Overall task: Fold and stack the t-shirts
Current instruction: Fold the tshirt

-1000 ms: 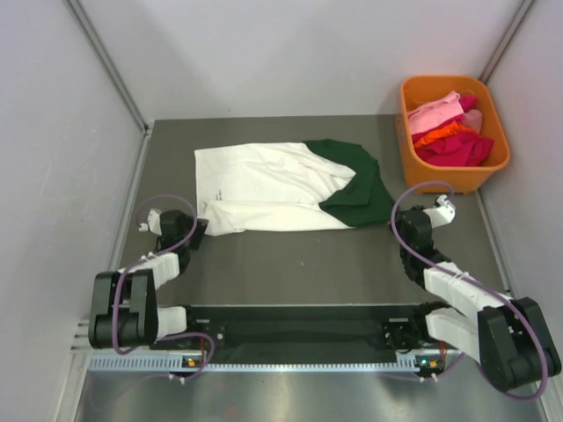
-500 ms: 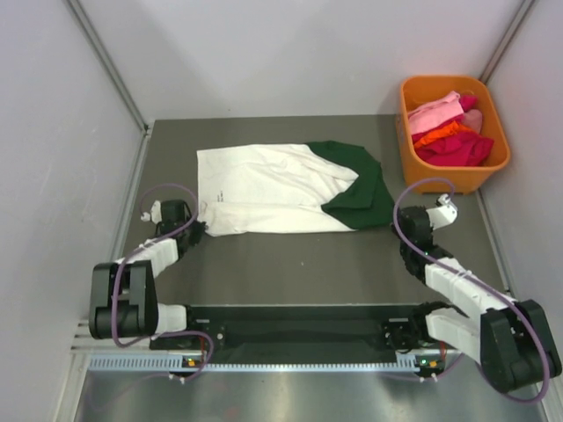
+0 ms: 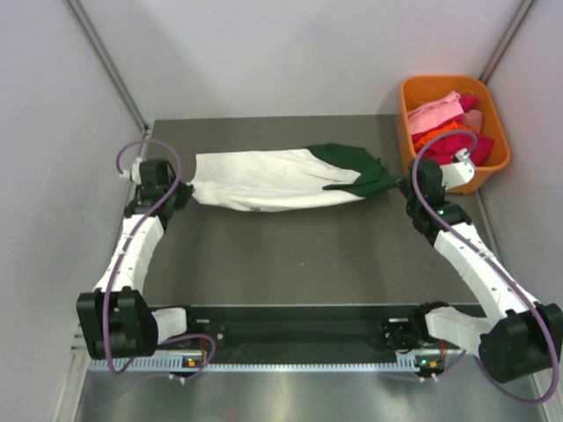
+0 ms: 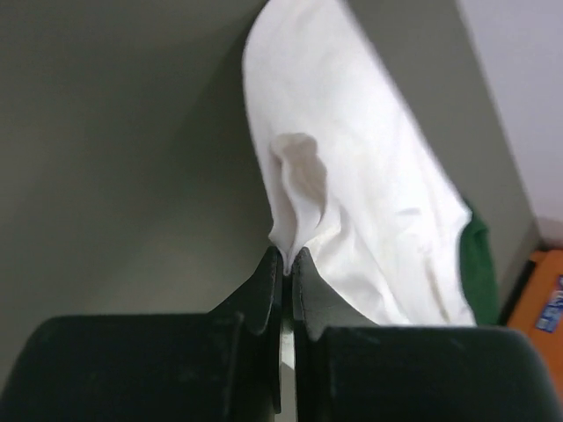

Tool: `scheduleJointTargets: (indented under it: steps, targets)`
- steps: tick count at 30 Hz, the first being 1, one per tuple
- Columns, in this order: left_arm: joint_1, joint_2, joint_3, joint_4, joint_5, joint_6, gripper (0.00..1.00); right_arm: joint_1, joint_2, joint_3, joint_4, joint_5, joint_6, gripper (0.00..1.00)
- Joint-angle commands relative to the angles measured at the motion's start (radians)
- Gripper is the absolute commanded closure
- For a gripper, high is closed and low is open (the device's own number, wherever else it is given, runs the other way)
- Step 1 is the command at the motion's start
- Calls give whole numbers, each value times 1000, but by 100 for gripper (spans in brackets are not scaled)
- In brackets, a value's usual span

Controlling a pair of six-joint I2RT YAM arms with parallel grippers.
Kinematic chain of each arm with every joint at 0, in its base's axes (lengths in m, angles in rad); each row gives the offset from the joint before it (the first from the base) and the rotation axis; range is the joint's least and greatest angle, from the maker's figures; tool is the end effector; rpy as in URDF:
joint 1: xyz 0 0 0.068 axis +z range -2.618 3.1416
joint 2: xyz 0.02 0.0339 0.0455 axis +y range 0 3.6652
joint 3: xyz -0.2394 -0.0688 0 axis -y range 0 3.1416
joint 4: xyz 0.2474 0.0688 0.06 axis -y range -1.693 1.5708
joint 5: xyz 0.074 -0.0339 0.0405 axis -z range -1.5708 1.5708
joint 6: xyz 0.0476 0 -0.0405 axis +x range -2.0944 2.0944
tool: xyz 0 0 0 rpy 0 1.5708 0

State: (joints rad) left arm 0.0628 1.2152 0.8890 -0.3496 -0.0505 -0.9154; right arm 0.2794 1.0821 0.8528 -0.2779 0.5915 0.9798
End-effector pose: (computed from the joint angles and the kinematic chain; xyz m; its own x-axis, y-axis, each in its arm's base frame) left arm 0.2843 0.0203 0.2395 -0.2996 -0.8122 -0.5005 -0.5571 0.5749 -0.5993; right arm 0.2586 0.0466 0.2719 -0.0612 0.6996 -0.7119 0.5212 0.6307 0.5749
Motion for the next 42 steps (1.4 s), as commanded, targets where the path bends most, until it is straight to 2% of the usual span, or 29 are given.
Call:
scheduleJointTargets:
  steps: [1, 2, 5, 9, 12, 15, 20, 23, 28, 31, 32, 35, 37, 42]
  targets:
    - [6, -3, 186, -118, -40, 42, 100, 9, -19, 194, -46, 64, -33, 100]
    - [8, 1, 290, -149, -40, 47, 100, 9, -17, 240, -64, 65, -44, 100]
    - [11, 0, 463, -233, -35, 65, 100, 9, -37, 397, -136, 67, -85, 100]
    - [11, -72, 623, -288, -20, 93, 100, 9, -140, 509, -138, 57, -144, 100]
    - [11, -133, 709, -319, -5, 90, 100, 9, -270, 517, -75, 33, -216, 100]
    - [11, -177, 775, -357, -3, 70, 100, 7, -335, 545, -60, 25, -260, 100]
    - [12, -181, 792, -358, 23, 41, 100, 9, -327, 600, -81, 48, -305, 100]
    - [11, -146, 754, -342, 24, 29, 100, 7, -280, 597, -84, 68, -317, 100]
    - [11, -47, 657, -220, 46, -3, 100, -2, -140, 597, -75, 61, -283, 100]
    - [14, 73, 689, -187, 46, -20, 100, -75, -22, 660, -70, -5, -241, 100]
    - [15, 108, 711, -181, 76, -25, 100, -110, 2, 681, -75, -100, -213, 100]
    - [26, 275, 853, -167, 129, -52, 100, -245, 97, 796, -43, -319, -126, 100]
    - [37, 334, 996, -169, 161, -59, 100, -307, 182, 885, -56, -381, -119, 100]
    - [63, 477, 1287, -175, 224, -65, 100, -362, 361, 1216, -89, -557, -150, 100]
